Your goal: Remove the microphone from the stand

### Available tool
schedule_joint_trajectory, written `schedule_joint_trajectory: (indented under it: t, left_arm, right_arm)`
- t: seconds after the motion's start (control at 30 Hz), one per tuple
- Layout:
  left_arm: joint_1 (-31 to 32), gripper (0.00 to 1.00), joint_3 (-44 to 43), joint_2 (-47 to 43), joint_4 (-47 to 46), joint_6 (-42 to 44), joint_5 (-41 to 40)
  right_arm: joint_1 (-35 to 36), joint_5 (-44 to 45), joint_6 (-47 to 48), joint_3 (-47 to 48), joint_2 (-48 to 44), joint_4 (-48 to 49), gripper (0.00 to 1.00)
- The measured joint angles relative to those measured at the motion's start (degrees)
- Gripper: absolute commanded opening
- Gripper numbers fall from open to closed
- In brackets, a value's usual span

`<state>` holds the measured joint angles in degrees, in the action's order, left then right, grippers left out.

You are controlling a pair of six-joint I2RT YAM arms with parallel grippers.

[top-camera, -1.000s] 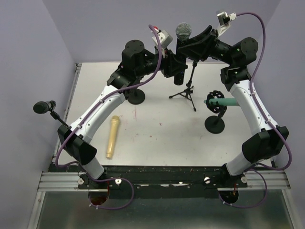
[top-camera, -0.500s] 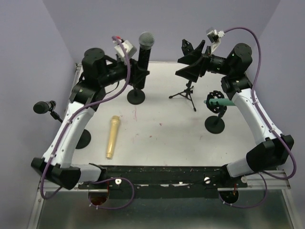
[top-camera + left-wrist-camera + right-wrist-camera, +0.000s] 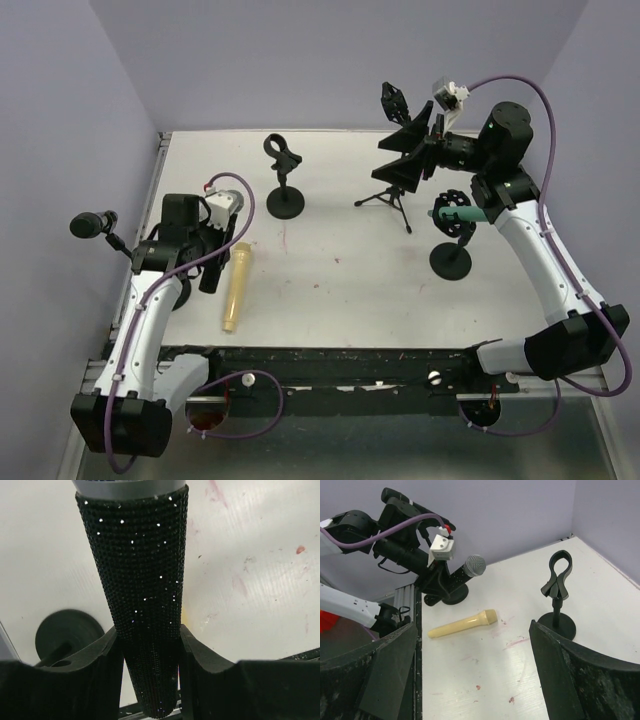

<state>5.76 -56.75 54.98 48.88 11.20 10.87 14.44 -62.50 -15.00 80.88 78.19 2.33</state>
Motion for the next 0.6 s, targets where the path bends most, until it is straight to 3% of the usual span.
schedule_joint_trajectory:
  t: [0.2, 0.43, 0.6]
  left_arm:
    - [-2.12, 0.0, 2.03, 3.08, 3.37, -1.25, -4.31]
    - [-5.09, 0.0, 0.85, 17.88, 5.9, -1.6, -5.97]
    - [-6.93, 0.0, 0.85, 21.64, 5.86, -3.39, -5.97]
  right_arm:
    - [0.02, 0.02, 1.92, -0.09, 0.0, -1.2, 1.0]
    - [0.02, 0.04, 4.83, -1.2, -1.25, -3.91, 1.0]
    - [0.02, 0.07, 6.45, -1.46, -2.21, -5.35, 1.0]
